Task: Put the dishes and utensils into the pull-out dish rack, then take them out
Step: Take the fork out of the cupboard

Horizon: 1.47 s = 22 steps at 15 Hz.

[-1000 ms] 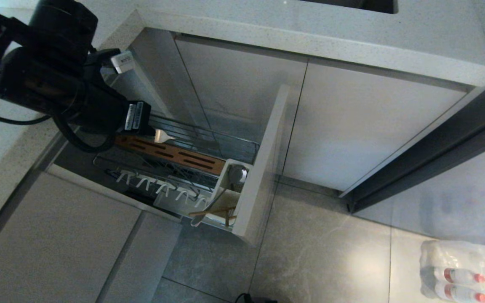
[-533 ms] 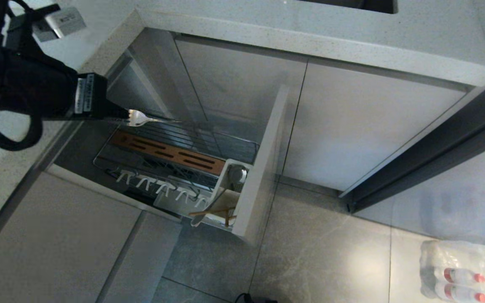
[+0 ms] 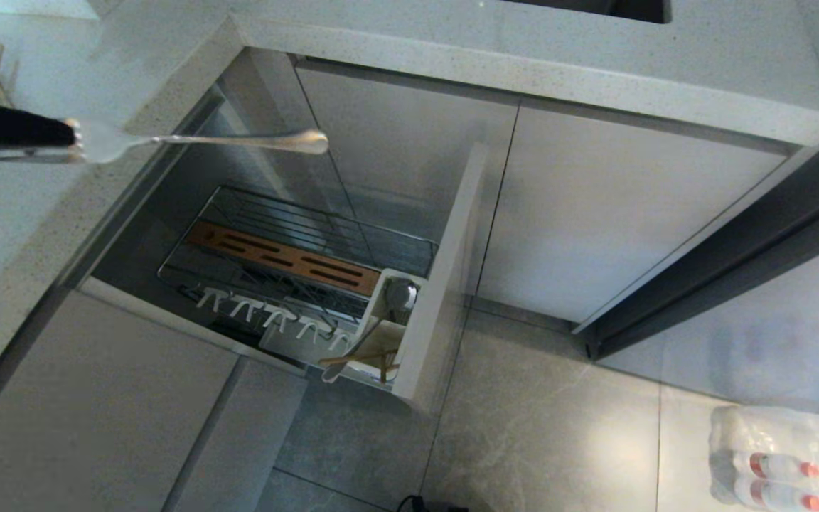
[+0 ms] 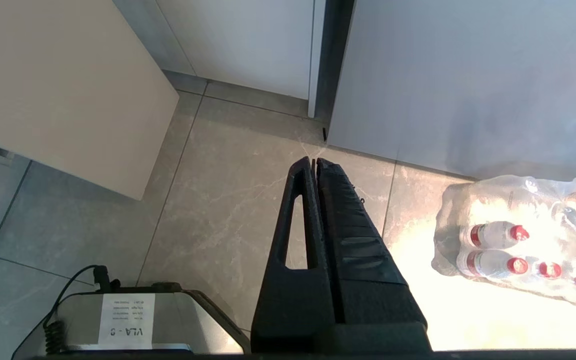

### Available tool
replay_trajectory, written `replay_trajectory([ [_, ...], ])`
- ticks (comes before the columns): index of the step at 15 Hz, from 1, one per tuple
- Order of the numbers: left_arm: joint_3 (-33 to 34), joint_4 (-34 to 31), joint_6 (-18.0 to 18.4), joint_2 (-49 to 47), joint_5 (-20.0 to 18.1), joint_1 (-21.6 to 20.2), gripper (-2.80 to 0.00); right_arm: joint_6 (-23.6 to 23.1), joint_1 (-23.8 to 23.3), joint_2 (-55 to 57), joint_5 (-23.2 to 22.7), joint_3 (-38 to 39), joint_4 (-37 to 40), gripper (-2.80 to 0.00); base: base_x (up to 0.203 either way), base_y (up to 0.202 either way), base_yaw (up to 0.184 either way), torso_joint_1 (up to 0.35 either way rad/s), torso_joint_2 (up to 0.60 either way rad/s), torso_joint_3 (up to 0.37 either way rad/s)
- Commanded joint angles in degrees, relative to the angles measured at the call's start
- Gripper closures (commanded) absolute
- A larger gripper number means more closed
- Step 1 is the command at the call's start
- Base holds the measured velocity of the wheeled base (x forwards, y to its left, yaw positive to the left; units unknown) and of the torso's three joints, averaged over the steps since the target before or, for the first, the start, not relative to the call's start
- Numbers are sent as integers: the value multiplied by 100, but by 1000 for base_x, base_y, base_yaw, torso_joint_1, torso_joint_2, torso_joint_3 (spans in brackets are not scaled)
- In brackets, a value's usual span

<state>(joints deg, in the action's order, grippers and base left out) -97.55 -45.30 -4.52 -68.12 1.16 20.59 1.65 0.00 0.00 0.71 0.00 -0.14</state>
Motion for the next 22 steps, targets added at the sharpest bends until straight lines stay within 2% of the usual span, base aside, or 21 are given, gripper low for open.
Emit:
replay_trajectory([
  [1, -4, 39, -43, 521, 9, -330, 0, 2, 0, 9, 0, 0, -4, 0, 0, 0, 0, 0, 0, 0],
  [5, -14, 687, -109, 1071, 80, -1851, 0, 2, 0, 9, 0, 0, -4, 0, 0, 0, 0, 0, 0, 0],
  [8, -10, 919, -458, 1325, 111, -3247, 0, 2, 0, 9, 0, 0, -4, 0, 0, 0, 0, 0, 0, 0],
  [10, -7, 965, -892, 1422, 165, -4113, 0, 2, 0, 9, 0, 0, -4, 0, 0, 0, 0, 0, 0, 0],
  [14, 6, 986, -1929, 1420, 252, -5560, 0, 2, 0, 9, 0, 0, -4, 0, 0, 0, 0, 0, 0, 0],
  [16, 32, 988, -2487, 1346, 323, -6136, 0, 2, 0, 9, 0, 0, -4, 0, 0, 0, 0, 0, 0, 0],
  [19, 209, 988, -3133, 1215, 1017, -6650, 0, 2, 0, 4, 4, 0, -4, 0, 0, 0, 0, 0, 0, 0],
  [22, 619, 988, -3416, 1094, 1389, -7038, 0, 2, 0, 4, 0, 0, -4, 0, 0, 0, 0, 0, 0, 0],
])
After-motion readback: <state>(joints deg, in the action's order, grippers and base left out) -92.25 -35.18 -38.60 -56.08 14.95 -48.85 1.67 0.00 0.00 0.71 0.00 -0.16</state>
